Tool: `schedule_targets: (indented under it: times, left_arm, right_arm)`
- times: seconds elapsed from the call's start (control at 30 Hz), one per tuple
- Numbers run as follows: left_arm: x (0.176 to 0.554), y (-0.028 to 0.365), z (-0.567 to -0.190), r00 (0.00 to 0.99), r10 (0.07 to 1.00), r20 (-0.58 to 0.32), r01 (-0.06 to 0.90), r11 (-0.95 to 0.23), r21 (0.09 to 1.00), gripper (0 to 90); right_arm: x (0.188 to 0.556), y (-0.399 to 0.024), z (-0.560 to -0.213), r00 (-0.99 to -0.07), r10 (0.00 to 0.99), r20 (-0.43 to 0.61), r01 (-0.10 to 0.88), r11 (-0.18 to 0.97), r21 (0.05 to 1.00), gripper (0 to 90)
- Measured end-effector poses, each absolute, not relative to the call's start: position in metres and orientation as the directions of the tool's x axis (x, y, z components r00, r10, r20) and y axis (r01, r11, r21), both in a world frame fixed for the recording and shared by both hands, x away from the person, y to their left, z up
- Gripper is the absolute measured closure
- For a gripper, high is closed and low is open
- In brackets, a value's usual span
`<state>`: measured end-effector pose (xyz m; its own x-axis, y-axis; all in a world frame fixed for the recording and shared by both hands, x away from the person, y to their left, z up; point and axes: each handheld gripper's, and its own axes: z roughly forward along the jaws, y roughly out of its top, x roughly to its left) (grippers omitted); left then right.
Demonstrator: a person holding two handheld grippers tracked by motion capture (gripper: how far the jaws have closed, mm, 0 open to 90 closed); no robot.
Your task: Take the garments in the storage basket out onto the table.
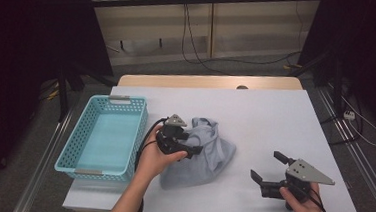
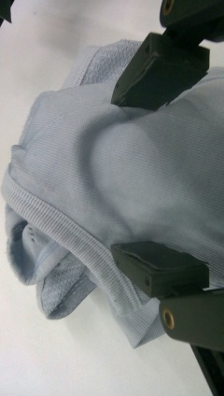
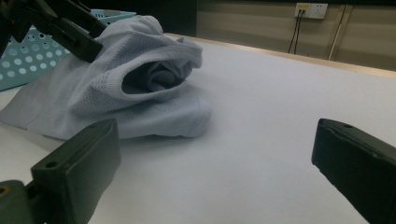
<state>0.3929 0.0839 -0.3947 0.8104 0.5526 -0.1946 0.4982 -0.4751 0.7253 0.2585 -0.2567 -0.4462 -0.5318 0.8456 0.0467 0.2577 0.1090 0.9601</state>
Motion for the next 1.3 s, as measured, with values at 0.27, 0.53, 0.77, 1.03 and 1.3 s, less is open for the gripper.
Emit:
schedule_targets:
  times: [0.27,0.53,0.77,1.03,1.3]
  left_arm:
    - [0.395,0.090,-0.398,0.801,0.574,-0.169,0.497,-0.482,0.721,19.4]
    - [0.396,0.093,-0.399,0.798,0.584,-0.150,0.492,-0.487,0.722,14.2]
    - [0.395,0.093,-0.399,0.790,0.595,-0.146,0.497,-0.483,0.721,12.6]
    - [0.395,0.093,-0.397,0.788,0.597,-0.149,0.503,-0.486,0.714,12.2]
    - [0.397,0.094,-0.399,0.786,0.598,-0.157,0.509,-0.482,0.713,12.0]
  right_arm:
    - [0.287,-0.253,-0.448,-0.505,0.858,0.098,0.312,0.076,0.947,0.6]
    - [0.323,-0.244,-0.441,-0.464,0.878,0.120,0.364,0.065,0.929,2.0]
    - [0.342,-0.228,-0.442,-0.472,0.868,0.155,0.391,0.048,0.919,9.9]
    - [0.352,-0.216,-0.450,-0.495,0.858,0.139,0.447,0.114,0.887,27.9]
    - [0.361,-0.197,-0.459,-0.544,0.827,0.143,0.490,0.174,0.854,49.5]
